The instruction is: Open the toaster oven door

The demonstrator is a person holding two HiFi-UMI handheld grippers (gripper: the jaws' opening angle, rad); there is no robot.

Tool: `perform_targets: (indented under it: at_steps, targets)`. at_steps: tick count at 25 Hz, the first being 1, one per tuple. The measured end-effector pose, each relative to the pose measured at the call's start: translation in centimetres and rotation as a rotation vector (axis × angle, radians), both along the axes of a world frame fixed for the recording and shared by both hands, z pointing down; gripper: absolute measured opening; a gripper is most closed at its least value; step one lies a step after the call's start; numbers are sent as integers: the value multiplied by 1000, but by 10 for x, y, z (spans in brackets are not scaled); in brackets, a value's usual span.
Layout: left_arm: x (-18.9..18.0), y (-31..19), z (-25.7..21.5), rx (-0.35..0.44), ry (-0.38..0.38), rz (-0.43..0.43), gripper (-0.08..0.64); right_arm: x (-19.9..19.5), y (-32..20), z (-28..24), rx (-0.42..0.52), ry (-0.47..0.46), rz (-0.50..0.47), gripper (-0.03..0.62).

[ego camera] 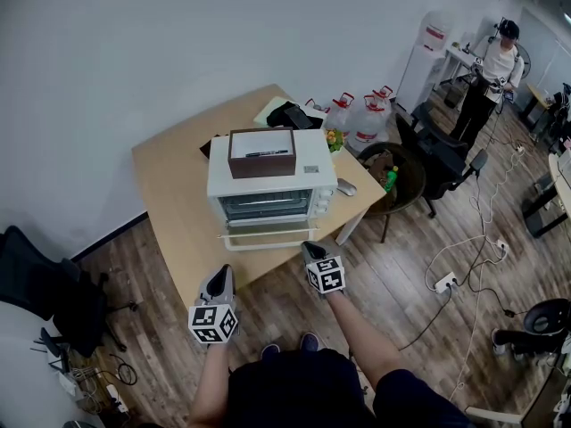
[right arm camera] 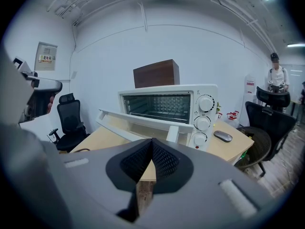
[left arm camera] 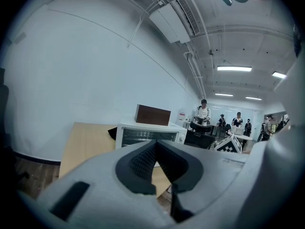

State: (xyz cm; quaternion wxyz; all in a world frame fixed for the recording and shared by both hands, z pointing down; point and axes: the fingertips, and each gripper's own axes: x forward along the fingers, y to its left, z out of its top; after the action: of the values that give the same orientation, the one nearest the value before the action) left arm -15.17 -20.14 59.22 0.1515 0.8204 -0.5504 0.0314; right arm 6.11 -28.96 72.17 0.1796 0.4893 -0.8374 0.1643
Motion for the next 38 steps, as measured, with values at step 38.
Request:
perform_targets:
  at_steps: [38]
  targets:
    - [9,15,7,-8,-48,2,-4,2,31,45,-108,-31,-11,8]
